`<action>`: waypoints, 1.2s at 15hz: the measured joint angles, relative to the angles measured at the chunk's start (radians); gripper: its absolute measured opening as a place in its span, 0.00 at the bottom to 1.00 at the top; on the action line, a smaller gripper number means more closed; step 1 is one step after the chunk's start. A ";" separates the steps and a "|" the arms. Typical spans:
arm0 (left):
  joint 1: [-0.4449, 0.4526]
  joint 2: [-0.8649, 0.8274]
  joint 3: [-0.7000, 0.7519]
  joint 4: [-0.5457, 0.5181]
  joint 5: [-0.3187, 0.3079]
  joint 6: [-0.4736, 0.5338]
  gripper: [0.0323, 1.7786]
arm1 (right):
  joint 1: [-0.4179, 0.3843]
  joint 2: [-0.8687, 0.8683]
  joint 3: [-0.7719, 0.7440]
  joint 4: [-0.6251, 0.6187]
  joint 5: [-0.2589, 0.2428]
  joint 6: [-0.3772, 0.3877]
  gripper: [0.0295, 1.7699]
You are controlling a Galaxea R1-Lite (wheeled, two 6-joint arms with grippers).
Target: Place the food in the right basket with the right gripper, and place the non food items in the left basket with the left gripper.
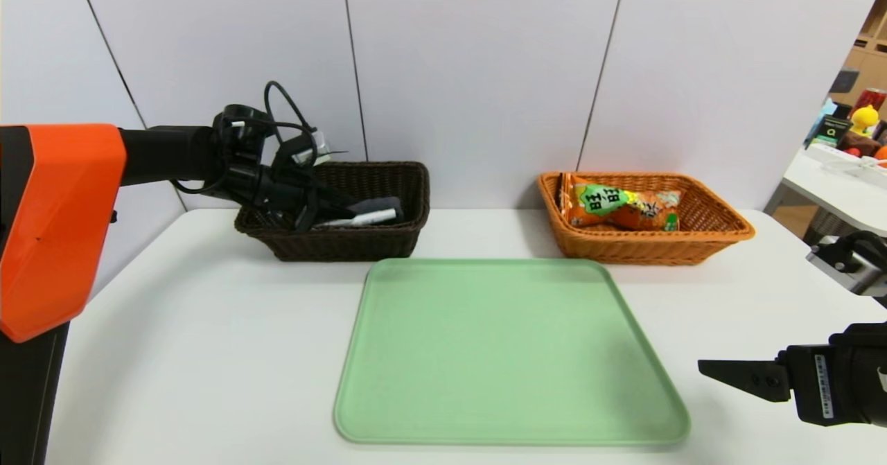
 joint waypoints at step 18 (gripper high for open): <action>-0.010 -0.228 0.009 -0.156 0.019 -0.603 0.89 | 0.006 -0.028 -0.043 -0.001 0.009 0.000 0.97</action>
